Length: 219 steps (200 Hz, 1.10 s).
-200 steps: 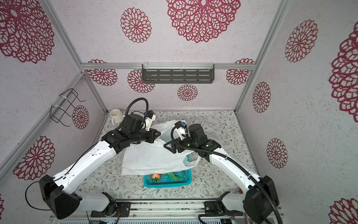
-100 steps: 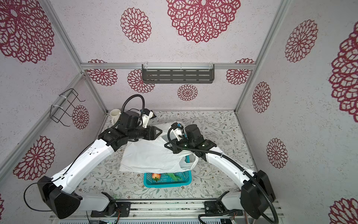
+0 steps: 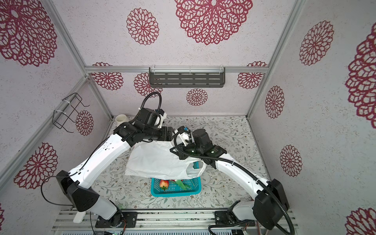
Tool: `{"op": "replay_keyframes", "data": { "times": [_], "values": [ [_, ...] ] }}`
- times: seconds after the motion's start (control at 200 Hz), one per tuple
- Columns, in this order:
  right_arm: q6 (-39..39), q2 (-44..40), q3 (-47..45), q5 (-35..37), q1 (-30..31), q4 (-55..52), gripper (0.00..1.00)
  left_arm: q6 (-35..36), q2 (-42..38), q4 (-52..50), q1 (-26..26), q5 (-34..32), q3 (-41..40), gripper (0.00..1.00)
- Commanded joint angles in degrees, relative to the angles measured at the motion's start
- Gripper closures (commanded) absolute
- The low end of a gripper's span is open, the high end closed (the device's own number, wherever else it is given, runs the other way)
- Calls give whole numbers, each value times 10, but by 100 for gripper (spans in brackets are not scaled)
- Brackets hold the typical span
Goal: Place the fruits into the plastic bag
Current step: Open the plastic bag at the bin.
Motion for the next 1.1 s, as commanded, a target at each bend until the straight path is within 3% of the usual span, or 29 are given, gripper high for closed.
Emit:
{"op": "replay_keyframes", "data": {
  "times": [0.0, 0.21, 0.415, 0.5, 0.585, 0.736, 0.941, 1.091],
  "values": [
    [-6, -22, 19, 30, 11, 8, 100, -20, 21, -83, -7, -17, 42, 18],
    [-17, -26, 10, 80, 24, 12, 100, 3, 93, -198, -39, -44, 133, 13],
    [-11, -25, -1, 104, 27, 33, 100, 7, 125, -243, -56, -46, 154, 12],
    [-13, -24, 1, 110, 27, 32, 100, 9, 136, -253, -64, -51, 157, 15],
    [-16, -24, 1, 120, 27, 30, 100, 8, 146, -270, -69, -64, 156, 26],
    [-19, -34, -2, 146, 27, 31, 100, 14, 150, -287, -74, -74, 146, 61],
    [-18, -46, -9, 170, 26, 29, 100, 18, 137, -289, -73, -75, 129, 100],
    [-19, -62, -7, 184, 24, 16, 100, 1, 106, -252, -44, -84, 126, 100]
  ]
}}
